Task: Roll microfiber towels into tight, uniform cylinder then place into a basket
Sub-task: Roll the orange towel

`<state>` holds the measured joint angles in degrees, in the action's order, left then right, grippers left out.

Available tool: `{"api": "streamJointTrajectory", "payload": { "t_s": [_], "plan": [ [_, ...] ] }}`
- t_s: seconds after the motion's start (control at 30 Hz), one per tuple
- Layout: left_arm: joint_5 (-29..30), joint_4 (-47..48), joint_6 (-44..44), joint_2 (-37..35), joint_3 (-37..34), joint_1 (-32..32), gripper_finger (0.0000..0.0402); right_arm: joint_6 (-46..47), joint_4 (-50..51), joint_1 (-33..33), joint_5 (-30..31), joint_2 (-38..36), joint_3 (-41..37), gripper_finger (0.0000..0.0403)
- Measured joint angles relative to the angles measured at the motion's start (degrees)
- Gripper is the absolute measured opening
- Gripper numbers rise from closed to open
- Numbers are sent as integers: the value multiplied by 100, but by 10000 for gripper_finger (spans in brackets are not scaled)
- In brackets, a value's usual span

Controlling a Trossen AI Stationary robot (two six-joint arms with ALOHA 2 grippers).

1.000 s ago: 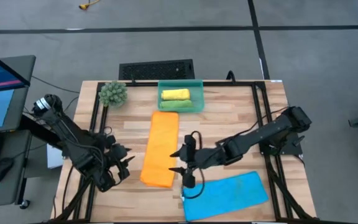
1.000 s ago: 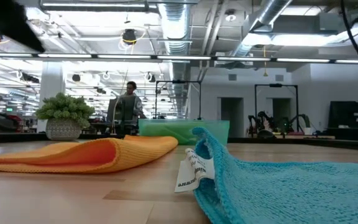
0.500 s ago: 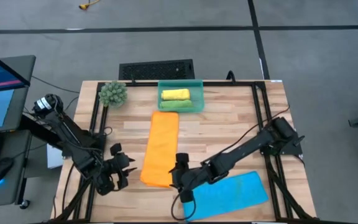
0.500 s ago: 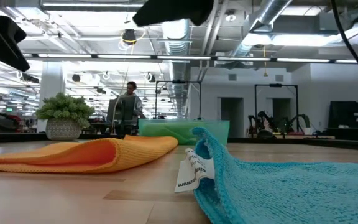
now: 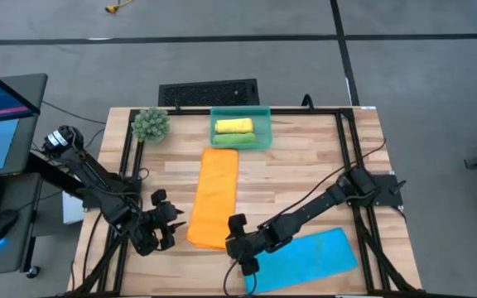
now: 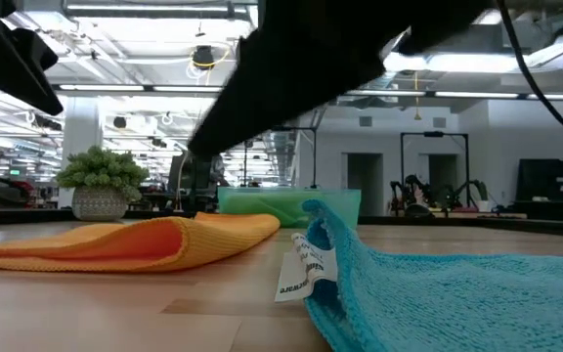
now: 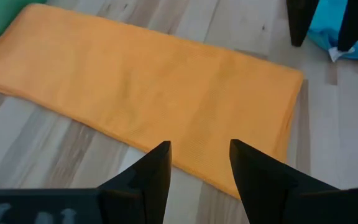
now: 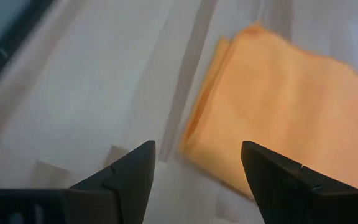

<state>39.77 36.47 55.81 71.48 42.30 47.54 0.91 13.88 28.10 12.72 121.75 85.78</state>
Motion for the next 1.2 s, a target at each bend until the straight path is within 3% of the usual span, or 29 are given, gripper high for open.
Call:
{"api": "streamJointTrajectory", "payload": {
  "t_s": [0.47,1.2],
  "plan": [
    [61,5,33,0,0,-4,158,-674,-197,-238,-75,359,19,265],
    [164,7,88,0,0,-8,158,-638,-573,-239,-351,687,9,265]
  ]
}}
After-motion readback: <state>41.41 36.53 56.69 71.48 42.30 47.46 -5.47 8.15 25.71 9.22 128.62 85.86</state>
